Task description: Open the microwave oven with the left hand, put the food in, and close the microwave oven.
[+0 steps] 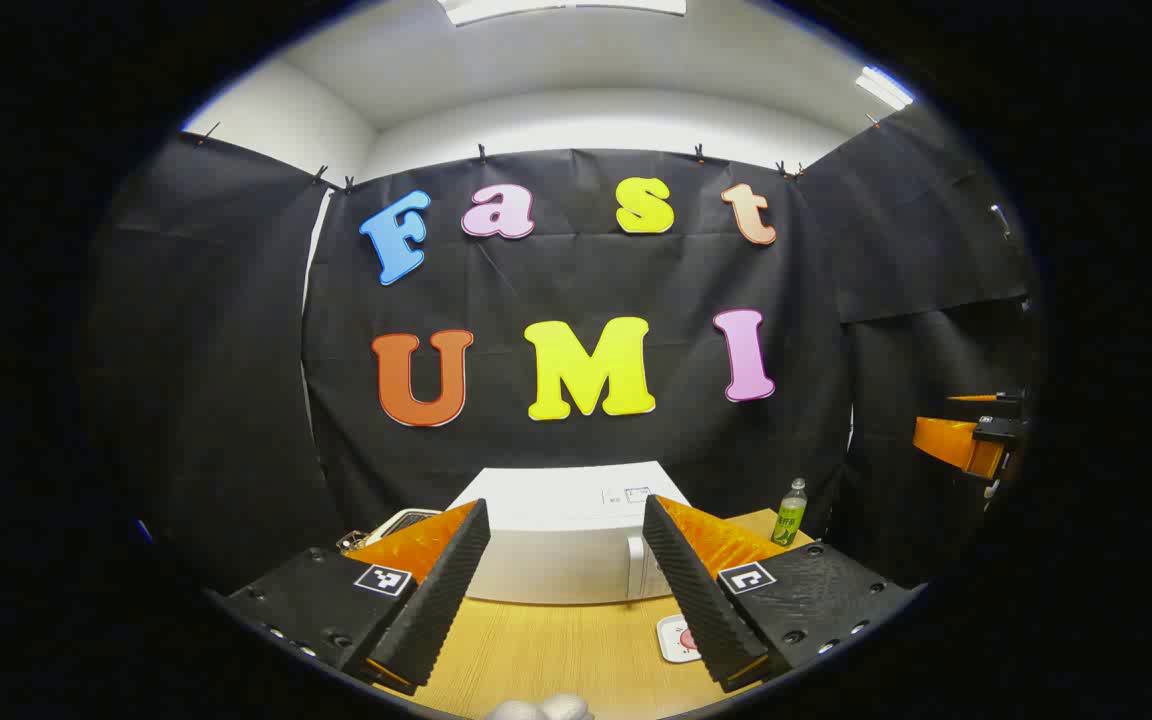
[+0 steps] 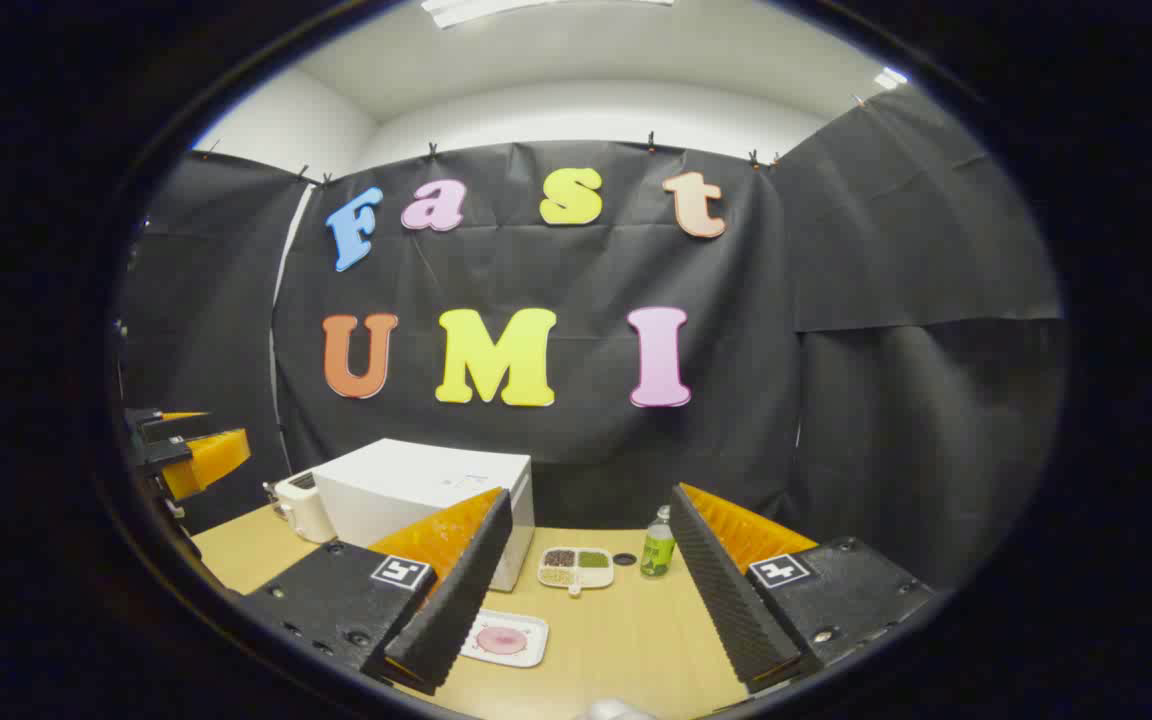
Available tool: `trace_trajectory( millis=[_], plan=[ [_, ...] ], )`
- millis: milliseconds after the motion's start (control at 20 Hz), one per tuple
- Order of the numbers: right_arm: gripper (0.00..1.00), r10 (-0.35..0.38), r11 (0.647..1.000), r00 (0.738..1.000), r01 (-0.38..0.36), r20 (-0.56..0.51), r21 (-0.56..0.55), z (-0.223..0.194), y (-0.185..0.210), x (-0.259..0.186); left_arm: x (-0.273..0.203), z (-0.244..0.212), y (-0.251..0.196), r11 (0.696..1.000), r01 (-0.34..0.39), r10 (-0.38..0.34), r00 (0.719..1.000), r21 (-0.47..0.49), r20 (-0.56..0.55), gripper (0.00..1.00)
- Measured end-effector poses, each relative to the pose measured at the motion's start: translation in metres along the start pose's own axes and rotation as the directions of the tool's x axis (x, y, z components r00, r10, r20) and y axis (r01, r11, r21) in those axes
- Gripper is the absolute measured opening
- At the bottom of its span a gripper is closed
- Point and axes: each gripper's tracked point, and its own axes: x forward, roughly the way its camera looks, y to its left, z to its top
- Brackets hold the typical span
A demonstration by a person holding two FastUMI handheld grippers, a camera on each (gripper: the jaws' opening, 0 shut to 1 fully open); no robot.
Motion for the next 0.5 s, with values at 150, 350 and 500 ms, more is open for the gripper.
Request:
trace_trajectory(
  millis=[150,350,500],
  plan=[
    [0.92,0.002,1.000,1.000,-0.002,-0.001,0.003,-0.0007,0.0005,-0.0002,0.0026,-0.0017,-0.0008,1.000,-0.002,0.002,1.000,0.010,-0.002,0.95],
    [1.00,0.001,1.000,1.000,-0.001,0.002,-0.001,0.0002,-0.0011,0.0019,0.0064,-0.0057,-0.0027,1.000,0.000,0.000,1.000,0.019,-0.008,0.95],
    [0.92,0.003,1.000,1.000,-0.003,-0.003,0.002,0.0000,-0.0015,0.0045,0.0101,-0.0088,-0.0041,1.000,0.001,-0.001,1.000,0.007,-0.013,0.95]
  ],
)
